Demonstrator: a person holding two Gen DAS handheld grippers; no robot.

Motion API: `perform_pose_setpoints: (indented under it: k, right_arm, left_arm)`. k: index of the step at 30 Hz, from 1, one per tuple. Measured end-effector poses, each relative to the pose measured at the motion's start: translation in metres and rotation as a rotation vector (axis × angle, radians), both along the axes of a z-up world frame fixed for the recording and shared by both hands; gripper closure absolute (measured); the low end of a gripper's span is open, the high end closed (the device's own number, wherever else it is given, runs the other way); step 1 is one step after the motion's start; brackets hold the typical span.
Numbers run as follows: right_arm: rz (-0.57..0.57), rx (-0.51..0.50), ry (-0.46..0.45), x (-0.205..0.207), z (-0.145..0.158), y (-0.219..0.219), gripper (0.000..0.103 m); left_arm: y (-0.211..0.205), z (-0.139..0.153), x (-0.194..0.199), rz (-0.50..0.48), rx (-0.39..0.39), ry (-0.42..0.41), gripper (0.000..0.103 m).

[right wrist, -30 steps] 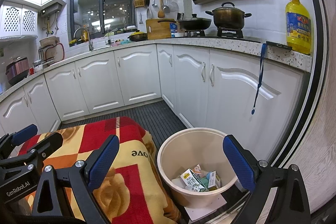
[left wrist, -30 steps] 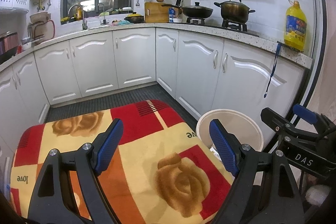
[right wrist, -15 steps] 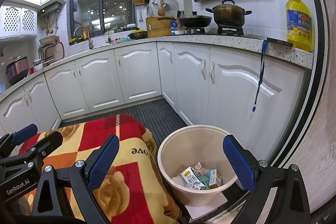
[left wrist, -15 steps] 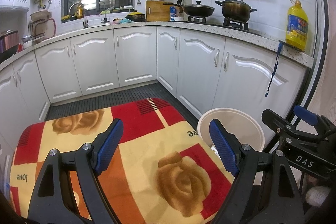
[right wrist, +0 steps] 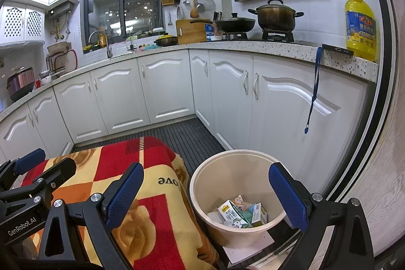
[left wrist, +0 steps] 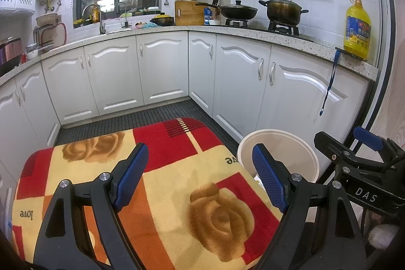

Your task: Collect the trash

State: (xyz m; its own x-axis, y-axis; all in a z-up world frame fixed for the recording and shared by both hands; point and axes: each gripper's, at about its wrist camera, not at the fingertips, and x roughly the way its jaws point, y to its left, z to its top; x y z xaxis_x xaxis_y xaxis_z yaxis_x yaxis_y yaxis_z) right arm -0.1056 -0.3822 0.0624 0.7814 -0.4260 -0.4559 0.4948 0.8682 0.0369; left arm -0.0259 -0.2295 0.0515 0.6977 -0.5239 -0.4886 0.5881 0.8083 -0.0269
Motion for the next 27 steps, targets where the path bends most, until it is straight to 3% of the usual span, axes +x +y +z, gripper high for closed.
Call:
perform_pose_setpoints:
  k: [27]
  right_arm:
    - [0.0, 0.006, 0.015, 0.003, -0.011, -0.004, 0.005]
  left_arm:
    - [-0.004, -0.005, 0.001, -0.025, 0.007, 0.002, 0.019]
